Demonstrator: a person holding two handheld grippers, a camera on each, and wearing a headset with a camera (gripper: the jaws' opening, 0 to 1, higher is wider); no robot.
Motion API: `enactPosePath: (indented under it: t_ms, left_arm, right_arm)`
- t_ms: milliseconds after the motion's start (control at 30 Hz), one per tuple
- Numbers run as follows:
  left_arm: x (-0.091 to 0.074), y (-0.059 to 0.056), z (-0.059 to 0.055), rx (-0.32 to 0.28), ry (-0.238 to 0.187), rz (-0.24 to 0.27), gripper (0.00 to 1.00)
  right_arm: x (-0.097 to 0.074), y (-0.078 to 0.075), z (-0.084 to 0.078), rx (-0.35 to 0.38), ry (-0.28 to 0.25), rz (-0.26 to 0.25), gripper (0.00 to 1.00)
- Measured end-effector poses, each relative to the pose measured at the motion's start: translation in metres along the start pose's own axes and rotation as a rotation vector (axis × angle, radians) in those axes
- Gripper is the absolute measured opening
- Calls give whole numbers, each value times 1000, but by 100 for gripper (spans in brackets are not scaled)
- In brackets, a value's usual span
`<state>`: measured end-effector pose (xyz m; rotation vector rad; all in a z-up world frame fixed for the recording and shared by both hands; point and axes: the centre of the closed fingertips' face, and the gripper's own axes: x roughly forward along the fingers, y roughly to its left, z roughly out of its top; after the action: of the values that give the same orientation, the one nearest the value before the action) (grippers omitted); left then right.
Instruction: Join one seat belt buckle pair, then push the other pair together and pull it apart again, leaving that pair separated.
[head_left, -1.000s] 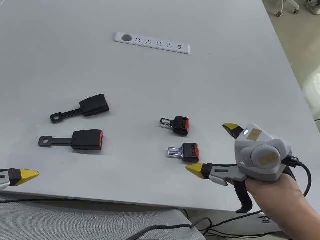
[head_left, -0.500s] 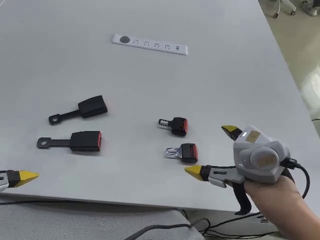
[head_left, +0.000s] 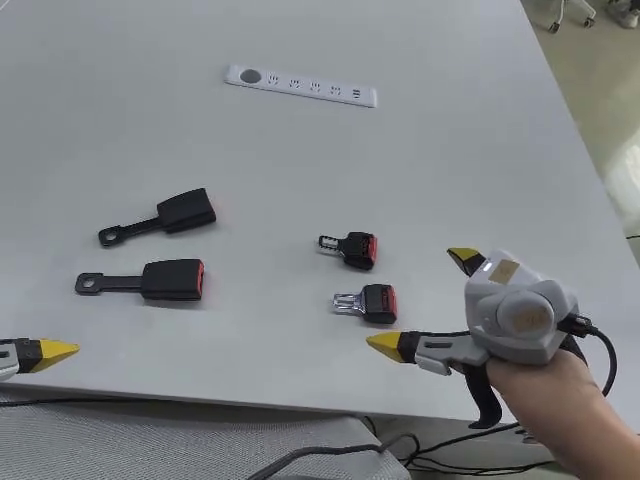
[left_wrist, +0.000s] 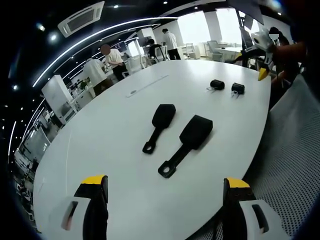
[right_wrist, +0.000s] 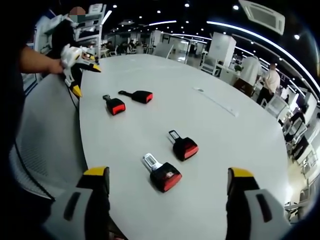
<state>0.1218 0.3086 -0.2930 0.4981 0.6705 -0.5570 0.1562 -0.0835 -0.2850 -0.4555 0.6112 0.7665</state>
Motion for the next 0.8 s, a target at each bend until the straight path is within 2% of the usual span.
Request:
enactPosePath:
  t_ms: [800]
  left_arm:
    - [-1, 0, 0, -1, 3, 0, 96]
  right_arm:
    - [0, 1, 0, -7, 9, 1, 99]
